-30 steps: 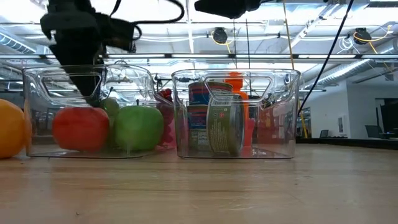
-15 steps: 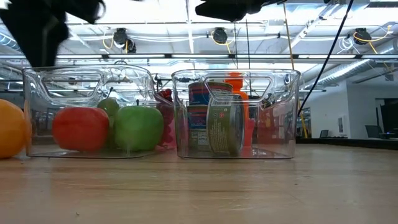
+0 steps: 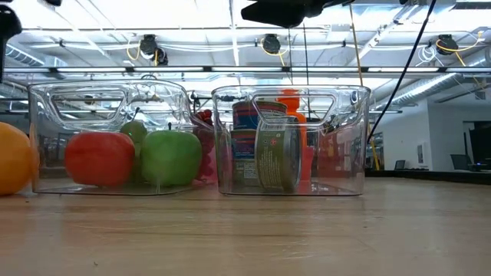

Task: Pick & Place Food Item
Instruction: Put the orange into the left transparent bin

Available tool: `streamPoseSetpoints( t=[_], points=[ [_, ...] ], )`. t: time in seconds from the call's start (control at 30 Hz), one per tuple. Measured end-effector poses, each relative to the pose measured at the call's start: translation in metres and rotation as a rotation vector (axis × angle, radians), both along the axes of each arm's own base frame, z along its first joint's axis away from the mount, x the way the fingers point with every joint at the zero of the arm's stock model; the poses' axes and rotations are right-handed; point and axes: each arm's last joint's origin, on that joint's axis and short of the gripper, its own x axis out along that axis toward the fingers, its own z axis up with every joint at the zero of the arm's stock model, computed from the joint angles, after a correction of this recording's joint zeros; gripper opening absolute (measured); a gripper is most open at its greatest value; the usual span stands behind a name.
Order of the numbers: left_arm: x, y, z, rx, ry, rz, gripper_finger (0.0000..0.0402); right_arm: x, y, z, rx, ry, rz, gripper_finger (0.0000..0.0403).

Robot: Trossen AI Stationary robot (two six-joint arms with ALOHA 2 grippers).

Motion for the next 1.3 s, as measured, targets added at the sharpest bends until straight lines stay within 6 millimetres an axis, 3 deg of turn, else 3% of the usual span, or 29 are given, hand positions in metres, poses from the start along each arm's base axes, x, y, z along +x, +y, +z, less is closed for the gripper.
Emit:
streamPoseSetpoints(
  t=[0.33, 0.6, 1.3],
  points=[
    [-0.008, -0.002, -0.042, -0.037, 0.019, 0.005, 0.0333, 0.0, 0.0, 0.0, 0.0, 0.0, 0.0, 0.0364],
    [-0.011, 0.005, -0.061, 0.024, 0.0, -0.01, 0.0327, 0.0, 0.0, 0.0, 0.0, 0.0, 0.0, 0.0364],
    [-0.003, 0.001, -0.062, 0.056, -0.117, -0.132, 0.034, 0.0, 0.0, 0.0, 0.0, 0.0, 0.0, 0.0364]
  ],
)
